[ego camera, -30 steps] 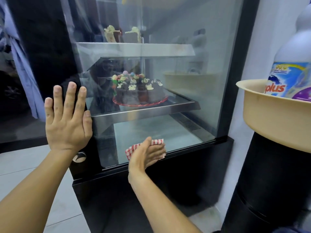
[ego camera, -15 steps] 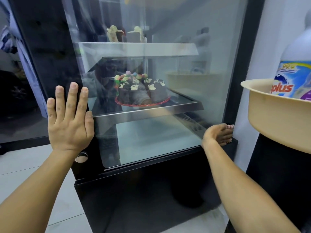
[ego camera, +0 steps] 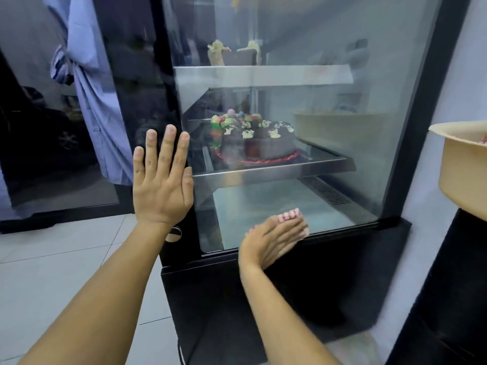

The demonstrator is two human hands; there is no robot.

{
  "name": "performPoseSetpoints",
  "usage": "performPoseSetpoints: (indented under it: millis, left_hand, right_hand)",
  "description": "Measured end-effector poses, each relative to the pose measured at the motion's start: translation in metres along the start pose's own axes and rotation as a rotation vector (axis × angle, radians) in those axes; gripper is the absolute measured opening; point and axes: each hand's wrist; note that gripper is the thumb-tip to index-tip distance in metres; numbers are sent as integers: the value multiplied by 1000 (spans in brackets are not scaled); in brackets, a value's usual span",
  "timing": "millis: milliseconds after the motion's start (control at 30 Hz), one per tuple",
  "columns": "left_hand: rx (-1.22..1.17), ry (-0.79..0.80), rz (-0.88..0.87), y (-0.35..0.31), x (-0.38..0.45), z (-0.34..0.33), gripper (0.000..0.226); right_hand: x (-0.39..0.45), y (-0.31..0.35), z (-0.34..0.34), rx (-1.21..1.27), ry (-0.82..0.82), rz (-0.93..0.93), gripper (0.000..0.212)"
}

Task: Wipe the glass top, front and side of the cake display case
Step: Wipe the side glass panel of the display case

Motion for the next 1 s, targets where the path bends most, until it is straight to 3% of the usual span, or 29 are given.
performPoseSetpoints:
  millis: [167,267,333,433,567,633,767,900,1000]
  left_hand:
    - [-9,12,4,2,-2,1,59]
    - [-7,4,0,2,-2,1,59]
    - [-13,10,0,2,-1,0,59]
    - [-2,16,-6,3,-3,0,59]
    - [-1,9,-1,2,-3,0,60]
    - [-6,-1,1,2,-3,-1,60]
    - [8,11,-15,3,-2,0,61]
    - [-51,-1,6,-6,5,8,62]
    - [-209,-85,-47,-14,39,21,48]
  right_hand:
    - [-132,10,-18,-121,144,354,71]
    - [-183,18,-19,-255,265,455,63]
    - [-191,14,-19,-268,255,503,63]
    - [-168,-12,-16,-278,174,715,72]
    - [-91,-26,-5,-160,127,670,80]
    - [-63,-18,2,-140,134,742,81]
    - [-30,14,15,-16,160,953,80]
    - [-13,78,31,278,194,922,68]
    - [-9,138,55,470,128,902,59]
Point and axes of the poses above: each hand's wrist, its own x-axis towards the middle knuckle, its own z-axis out of the back of the hand, y = z × x, and after that the axes turned 12 degrees about -x, right-handed
